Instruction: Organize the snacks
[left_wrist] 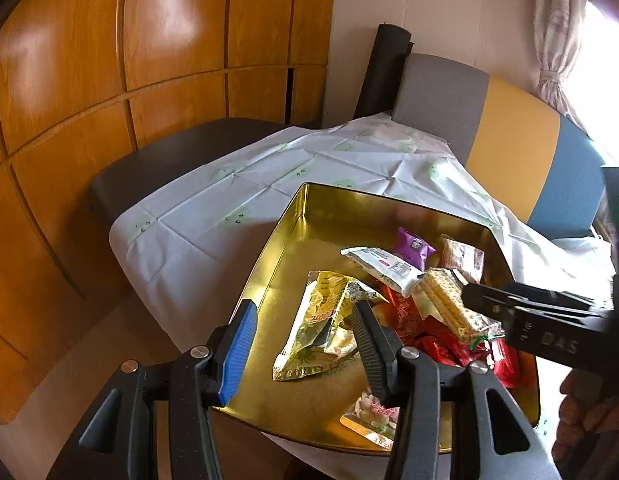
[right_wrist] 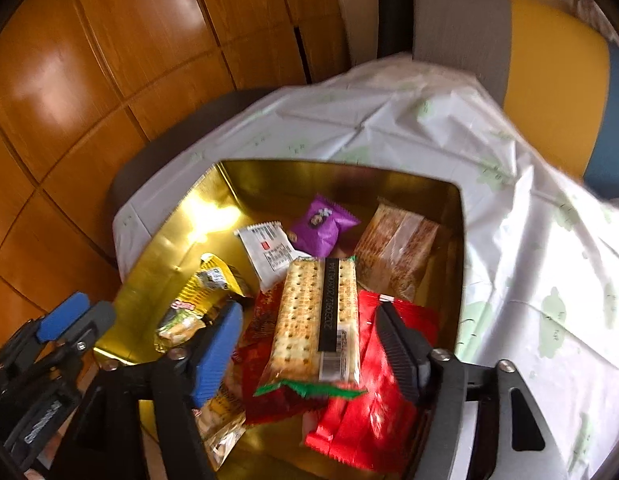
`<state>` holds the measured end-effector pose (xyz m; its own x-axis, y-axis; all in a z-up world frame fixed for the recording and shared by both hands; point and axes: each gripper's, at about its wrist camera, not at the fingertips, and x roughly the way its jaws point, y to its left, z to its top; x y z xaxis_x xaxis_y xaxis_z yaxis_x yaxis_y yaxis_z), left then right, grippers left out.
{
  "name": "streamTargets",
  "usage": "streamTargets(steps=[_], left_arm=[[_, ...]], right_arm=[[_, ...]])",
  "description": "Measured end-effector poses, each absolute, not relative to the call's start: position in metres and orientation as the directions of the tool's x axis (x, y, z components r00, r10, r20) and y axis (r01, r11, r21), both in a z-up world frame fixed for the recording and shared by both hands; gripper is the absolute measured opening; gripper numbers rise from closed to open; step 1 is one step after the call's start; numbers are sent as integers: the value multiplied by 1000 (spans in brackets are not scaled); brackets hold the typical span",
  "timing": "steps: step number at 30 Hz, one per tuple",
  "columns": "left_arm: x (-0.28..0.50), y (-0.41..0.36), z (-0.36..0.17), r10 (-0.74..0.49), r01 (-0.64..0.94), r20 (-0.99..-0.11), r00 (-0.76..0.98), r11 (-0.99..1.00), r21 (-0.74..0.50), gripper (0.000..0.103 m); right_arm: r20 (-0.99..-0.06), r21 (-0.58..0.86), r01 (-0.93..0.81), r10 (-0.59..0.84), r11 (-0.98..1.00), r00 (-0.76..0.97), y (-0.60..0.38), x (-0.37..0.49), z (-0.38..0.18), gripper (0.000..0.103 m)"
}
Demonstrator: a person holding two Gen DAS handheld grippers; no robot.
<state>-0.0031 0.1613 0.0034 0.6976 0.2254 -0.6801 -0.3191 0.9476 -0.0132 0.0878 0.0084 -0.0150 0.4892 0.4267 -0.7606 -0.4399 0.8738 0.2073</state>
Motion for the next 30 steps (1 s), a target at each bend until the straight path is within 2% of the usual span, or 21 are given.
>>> streamTargets(steps=[4, 13, 21, 24, 30], left_arm=[[-10, 156, 6, 228, -311, -667, 709, 950, -6, 50], [-29, 135, 12, 224, -289, -629, 744, 957, 0, 58], [-35, 116, 16, 218, -261, -614, 759, 965, 19, 59], [-35, 112, 16, 231, -270, -616, 753, 962, 30, 68], [-35, 109, 16, 238, -273, -613, 753, 961, 38, 69]], right_arm=[[-731, 198, -411, 414, 890, 543, -7, 66, -6, 80], [-703, 176, -321, 346, 931, 621, -43, 23, -8, 82], [-683, 144, -288, 306, 947, 663, -57, 9, -7, 84], [-676, 140, -286, 303, 948, 671, -59, 7, -7, 85], [-678, 148, -277, 301, 949, 670, -62, 8, -11, 85]])
